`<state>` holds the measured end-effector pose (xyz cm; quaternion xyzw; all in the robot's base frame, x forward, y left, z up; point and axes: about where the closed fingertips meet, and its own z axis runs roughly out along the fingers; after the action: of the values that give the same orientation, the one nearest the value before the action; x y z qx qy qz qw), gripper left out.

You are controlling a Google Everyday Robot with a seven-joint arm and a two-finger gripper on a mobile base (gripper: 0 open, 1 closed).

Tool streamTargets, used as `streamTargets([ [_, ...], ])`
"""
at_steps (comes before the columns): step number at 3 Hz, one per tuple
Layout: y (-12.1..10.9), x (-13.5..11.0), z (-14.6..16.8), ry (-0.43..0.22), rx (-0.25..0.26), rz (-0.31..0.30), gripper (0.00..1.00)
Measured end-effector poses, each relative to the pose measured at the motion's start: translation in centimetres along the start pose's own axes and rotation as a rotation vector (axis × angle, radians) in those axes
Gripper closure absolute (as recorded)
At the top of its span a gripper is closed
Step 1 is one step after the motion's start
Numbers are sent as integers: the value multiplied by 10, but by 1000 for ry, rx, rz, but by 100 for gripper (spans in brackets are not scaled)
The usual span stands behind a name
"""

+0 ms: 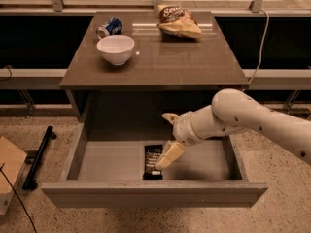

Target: Pick rxbar chocolate from top drawer and place on counter

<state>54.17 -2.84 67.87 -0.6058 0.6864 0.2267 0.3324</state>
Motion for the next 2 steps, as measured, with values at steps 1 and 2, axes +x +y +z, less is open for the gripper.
streamTargets([
  [1,1,9,19,-84,-31,13,0],
  [2,7,7,41,-147,-72,12,0],
])
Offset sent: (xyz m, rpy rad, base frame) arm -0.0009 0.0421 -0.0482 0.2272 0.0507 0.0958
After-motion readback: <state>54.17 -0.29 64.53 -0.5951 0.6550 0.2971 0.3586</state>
